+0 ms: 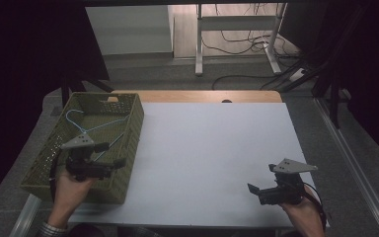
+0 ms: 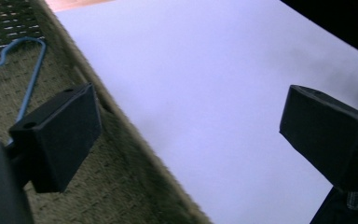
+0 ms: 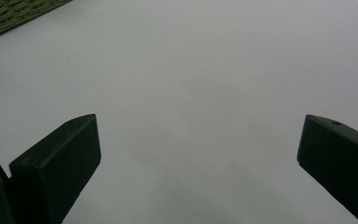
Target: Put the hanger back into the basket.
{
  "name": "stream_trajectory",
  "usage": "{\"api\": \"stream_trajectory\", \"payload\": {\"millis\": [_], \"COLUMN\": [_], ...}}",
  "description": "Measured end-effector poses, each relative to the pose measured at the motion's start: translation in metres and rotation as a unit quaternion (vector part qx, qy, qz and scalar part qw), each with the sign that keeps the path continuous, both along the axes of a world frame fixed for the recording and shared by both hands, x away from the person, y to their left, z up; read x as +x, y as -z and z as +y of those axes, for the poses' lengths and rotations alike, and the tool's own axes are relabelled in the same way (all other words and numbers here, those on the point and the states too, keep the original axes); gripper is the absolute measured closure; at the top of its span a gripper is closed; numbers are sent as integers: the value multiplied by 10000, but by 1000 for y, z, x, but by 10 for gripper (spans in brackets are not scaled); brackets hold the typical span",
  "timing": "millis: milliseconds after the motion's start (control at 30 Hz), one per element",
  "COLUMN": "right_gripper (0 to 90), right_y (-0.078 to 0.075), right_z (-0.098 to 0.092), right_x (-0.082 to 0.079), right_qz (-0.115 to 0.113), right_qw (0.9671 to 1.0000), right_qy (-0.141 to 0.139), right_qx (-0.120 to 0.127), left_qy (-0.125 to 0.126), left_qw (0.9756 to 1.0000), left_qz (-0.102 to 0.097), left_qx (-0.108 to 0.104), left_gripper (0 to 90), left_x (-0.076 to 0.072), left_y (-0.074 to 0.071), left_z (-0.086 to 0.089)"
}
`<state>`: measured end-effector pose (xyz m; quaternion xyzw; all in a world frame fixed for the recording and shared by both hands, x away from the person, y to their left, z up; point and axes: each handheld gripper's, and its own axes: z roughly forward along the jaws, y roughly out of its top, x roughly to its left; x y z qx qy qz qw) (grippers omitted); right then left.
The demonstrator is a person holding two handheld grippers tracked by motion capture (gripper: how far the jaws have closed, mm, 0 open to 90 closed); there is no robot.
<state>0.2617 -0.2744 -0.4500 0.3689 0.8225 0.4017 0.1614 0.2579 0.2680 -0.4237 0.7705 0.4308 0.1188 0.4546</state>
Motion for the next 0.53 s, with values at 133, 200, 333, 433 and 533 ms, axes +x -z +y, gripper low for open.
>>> {"api": "stream_trajectory", "payload": {"millis": [133,200,333,433,533], "right_gripper": [0,0,0,0,0], "right_y": [0,1,3,4,5], "right_z": [0,-1,0,0,-1], "right_x": [-3,-3,-3,-2,-2], "right_qz": [-9,-2,26,24,40], "right_qw": [10000,10000,10000,10000,9999], "right_qy": [-18,-15,-44,-53,-48], "right_qx": [9,10,-24,-66,-82], "left_qy": [-53,-73,-73,-79,-69], "left_qw": [9999,9991,9973,9979,9980], "left_qz": [-83,-36,47,21,-52], "left_qx": [128,424,731,646,630], "left_gripper": [40,24,11,11,9], "left_x": [-12,-19,-23,-22,-23], "left_y": [10,20,31,31,29], "left_z": [-10,-18,-25,-24,-24]}}
